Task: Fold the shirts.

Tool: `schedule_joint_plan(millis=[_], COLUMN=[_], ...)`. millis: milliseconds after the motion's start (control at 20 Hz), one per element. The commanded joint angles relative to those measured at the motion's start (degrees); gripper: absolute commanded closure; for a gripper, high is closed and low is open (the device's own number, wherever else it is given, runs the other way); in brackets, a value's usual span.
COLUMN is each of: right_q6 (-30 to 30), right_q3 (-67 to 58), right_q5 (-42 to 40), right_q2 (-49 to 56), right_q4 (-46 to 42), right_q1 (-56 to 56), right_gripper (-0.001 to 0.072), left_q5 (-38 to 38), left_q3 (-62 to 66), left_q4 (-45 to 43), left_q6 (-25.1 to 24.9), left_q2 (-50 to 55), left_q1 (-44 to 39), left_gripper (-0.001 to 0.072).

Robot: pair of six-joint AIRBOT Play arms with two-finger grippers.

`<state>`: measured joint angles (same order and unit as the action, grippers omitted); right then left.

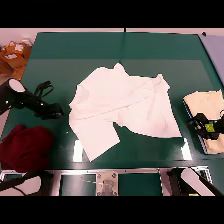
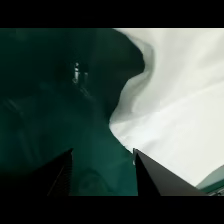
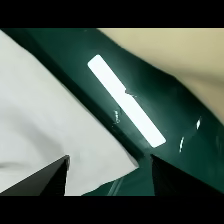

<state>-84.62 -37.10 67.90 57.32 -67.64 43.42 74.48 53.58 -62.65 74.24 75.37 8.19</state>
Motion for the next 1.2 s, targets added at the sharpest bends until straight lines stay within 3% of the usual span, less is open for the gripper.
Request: schedule_joint_plan(millis=[0,350,650,750,850,950,1050,1150], right_q6=[5.46,5.57,5.81,5.79,7.30,11.78,12.92,13.44], right_q3=[1.53,8.02,16.61,17.20,17.20,17.20,17.20,17.20], right_q5=[0.55,-0.72,-4.55,-5.79,-7.10,-7.85,-8.85,-9.62], right_q2=[2.78,2.78,2.86,2.86,2.89,2.89,2.89,2.89], right_q4=[0.09,1.77,9.11,9.38,13.29,19.50,22.40,22.75], right_q1=[2.73,2.67,2.62,2.60,2.60,2.60,2.60,2.60], right_gripper=[0.0159,0.0159,0.0159,0.0159,0.0168,0.0379,0.0383,0.0528], left_q5=[0.66,-12.44,-13.51,-13.07,-12.90,-12.39,-11.28,-9.90], left_q3=[-5.73,-21.03,-22.51,-22.45,-22.18,-21.97,-21.24,-20.00], left_q4=[7.26,23.43,32.24,33.94,34.51,34.95,34.86,34.93], left_q6=[-2.47,-13.11,-18.05,-21.53,-22.25,-22.29,-22.45,-22.47], left_q2=[0.00,0.11,4.76,4.98,4.98,4.98,4.98,4.96], left_q1=[4.42,4.35,4.35,4.35,4.37,4.37,4.37,4.37], left_gripper=[0.0260,0.0273,0.0295,0.0685,0.0683,0.0684,0.0684,0.0684])
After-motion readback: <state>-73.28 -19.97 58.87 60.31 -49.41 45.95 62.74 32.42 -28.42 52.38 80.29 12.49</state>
